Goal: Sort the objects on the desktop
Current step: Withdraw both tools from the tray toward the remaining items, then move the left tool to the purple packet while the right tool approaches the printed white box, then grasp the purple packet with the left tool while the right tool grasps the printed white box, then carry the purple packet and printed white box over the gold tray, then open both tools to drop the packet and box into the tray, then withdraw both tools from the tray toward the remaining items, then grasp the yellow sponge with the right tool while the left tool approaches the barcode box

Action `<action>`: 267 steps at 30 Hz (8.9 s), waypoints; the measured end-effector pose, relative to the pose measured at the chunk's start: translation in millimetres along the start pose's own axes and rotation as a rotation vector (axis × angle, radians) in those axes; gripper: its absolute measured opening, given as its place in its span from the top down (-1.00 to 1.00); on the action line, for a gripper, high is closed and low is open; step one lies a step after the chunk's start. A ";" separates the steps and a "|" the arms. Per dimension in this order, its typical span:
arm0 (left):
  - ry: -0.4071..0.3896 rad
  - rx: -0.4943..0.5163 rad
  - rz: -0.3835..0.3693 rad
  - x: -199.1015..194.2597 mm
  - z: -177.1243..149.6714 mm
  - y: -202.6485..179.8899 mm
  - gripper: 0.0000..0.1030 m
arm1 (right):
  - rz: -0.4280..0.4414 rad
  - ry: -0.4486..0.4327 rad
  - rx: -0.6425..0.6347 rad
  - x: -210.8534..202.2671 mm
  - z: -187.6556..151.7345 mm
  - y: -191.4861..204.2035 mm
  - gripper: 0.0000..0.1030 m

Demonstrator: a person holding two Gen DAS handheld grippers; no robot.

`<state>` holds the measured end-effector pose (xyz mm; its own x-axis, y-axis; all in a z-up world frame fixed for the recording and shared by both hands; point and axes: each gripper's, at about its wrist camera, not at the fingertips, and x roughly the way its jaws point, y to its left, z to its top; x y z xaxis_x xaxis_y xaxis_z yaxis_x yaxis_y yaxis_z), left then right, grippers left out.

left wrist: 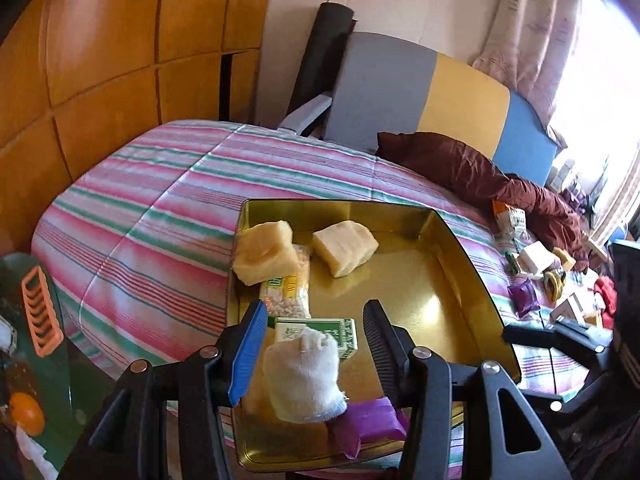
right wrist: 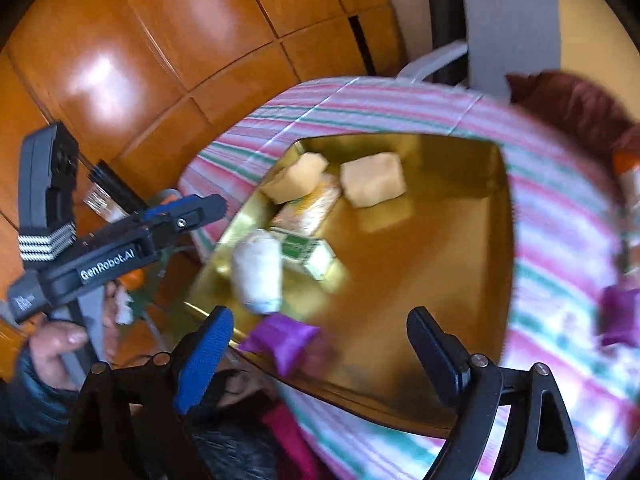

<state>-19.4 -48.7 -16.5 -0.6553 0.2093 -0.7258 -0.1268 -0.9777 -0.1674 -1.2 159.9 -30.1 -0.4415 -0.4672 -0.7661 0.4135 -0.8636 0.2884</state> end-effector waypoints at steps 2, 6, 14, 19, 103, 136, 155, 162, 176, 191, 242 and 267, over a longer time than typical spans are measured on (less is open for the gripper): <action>-0.006 0.022 0.003 -1.6 1.2 -8.5 0.01 | -0.050 -0.008 -0.026 -9.1 -1.9 -4.4 -0.74; -0.012 0.079 -0.008 -4.0 2.9 -30.1 0.00 | -0.120 -0.016 -0.037 -22.5 -5.4 -18.6 -0.74; 0.011 0.149 -0.051 3.3 2.9 -67.5 -0.08 | -0.235 -0.028 0.025 -53.7 -14.4 -64.3 -0.74; 0.032 0.193 -0.090 9.1 0.3 -91.4 -0.09 | -0.291 -0.041 0.084 -76.3 -21.7 -95.5 -0.74; 0.474 0.168 -0.369 213.8 -9.9 -335.4 0.18 | -0.649 0.140 0.380 -111.6 -88.0 -288.7 -0.03; 0.131 0.103 -0.298 56.6 36.8 -145.3 0.18 | -0.477 -0.036 0.326 -122.7 -64.0 -223.6 -0.02; 0.102 -0.055 -0.085 65.5 37.6 -8.0 0.18 | -0.210 -0.057 0.092 -32.0 47.5 -67.8 -0.02; 0.095 -0.009 -0.032 72.4 39.5 -3.9 0.17 | -0.219 0.021 0.076 13.3 63.4 -54.0 -0.02; 0.070 -0.018 -0.009 77.5 41.4 -1.7 -0.03 | -0.295 0.021 0.182 57.2 111.9 -77.6 -0.05; 0.021 -0.027 -0.030 51.5 39.8 -6.0 -0.07 | -0.274 0.001 0.142 44.1 85.2 -54.3 -0.17; 0.114 0.106 -0.169 38.4 -7.8 -95.2 -0.14 | -0.399 -0.115 0.300 -53.1 -11.4 -108.4 -0.75; 0.197 0.226 -0.234 52.9 -22.2 -145.6 -0.14 | -0.803 -0.014 0.522 -218.0 -98.9 -285.2 -0.98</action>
<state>-19.1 105.1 -45.4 -0.4363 0.4055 -0.8032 -0.4314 -0.8777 -0.2088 55.9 526.7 -2.2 -0.4500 0.3016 -0.8406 -0.4221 -0.9013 -0.0975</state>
